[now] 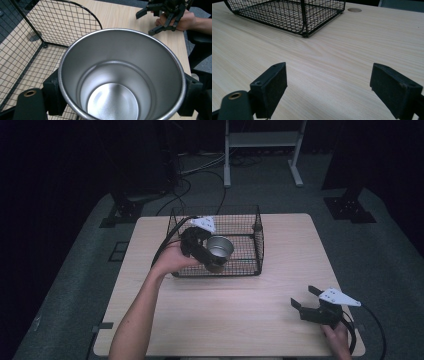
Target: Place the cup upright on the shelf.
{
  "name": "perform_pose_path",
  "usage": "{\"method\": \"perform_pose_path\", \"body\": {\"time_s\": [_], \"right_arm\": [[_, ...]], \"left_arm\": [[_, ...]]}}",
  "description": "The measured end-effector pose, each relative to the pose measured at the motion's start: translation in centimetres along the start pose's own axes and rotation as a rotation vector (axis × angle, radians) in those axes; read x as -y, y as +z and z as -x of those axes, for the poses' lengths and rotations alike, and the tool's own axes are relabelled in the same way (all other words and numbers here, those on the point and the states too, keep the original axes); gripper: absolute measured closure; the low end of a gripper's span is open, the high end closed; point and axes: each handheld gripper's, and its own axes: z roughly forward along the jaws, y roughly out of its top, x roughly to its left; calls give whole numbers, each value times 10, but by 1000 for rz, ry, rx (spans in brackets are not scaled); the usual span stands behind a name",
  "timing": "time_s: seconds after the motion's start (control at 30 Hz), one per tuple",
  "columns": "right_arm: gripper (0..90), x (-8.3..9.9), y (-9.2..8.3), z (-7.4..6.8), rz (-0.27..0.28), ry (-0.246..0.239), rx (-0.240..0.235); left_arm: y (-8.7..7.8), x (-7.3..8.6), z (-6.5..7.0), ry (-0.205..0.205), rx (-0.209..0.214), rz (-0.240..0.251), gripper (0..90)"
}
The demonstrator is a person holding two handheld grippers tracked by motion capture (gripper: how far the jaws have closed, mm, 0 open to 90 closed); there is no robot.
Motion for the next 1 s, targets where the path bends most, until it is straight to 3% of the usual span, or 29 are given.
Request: {"method": "perform_pose_path", "body": {"time_s": [0.27, 1.0], "right_arm": [[135, 0, 0, 0, 0, 2, -2], [135, 0, 0, 1, 2, 9, -5]], "left_arm": [[0, -11, -10, 13, -2, -18, 177], [-2, -21, -46, -42, -25, -28, 177]]}}
